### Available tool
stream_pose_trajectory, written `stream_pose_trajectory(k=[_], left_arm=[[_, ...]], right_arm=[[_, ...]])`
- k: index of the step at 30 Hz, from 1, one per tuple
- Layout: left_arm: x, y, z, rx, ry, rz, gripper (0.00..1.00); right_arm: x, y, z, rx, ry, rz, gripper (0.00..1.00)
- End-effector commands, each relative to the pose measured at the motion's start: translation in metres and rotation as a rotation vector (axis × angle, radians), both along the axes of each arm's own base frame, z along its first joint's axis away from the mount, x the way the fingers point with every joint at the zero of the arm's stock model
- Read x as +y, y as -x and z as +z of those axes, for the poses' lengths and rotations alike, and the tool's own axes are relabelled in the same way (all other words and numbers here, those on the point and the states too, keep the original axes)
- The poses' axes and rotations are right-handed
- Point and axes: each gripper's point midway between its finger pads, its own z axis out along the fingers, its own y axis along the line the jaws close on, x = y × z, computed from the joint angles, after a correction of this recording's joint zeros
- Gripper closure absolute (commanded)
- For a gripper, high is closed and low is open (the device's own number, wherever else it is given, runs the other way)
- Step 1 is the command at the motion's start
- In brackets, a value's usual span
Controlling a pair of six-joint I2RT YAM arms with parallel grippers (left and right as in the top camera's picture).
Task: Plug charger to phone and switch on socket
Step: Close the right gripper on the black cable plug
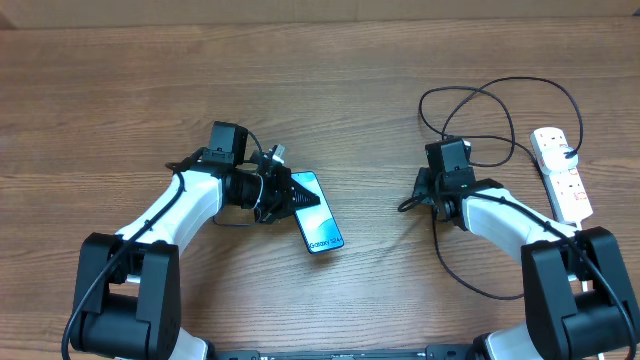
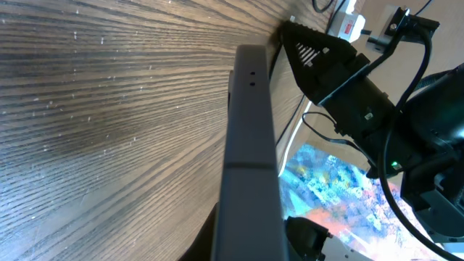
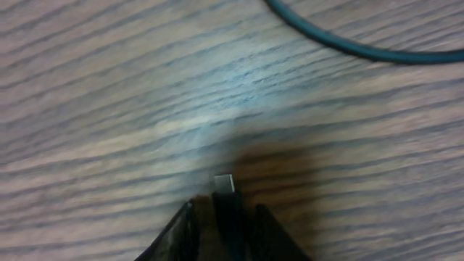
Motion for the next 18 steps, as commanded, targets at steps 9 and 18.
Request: stream_pose_trajectory(k=[9, 18], left_arm=[[-0.004, -0.001, 0.005, 0.005, 0.027, -0.005, 0.96], [-0.004, -0.001, 0.005, 0.005, 0.027, -0.005, 0.96]], right_arm=[[0.019, 0.047, -0.034, 0.208, -0.114, 0.050, 0.73], [0.017, 0.051, -0.035, 0.227, -0.110, 0.045, 0.79]])
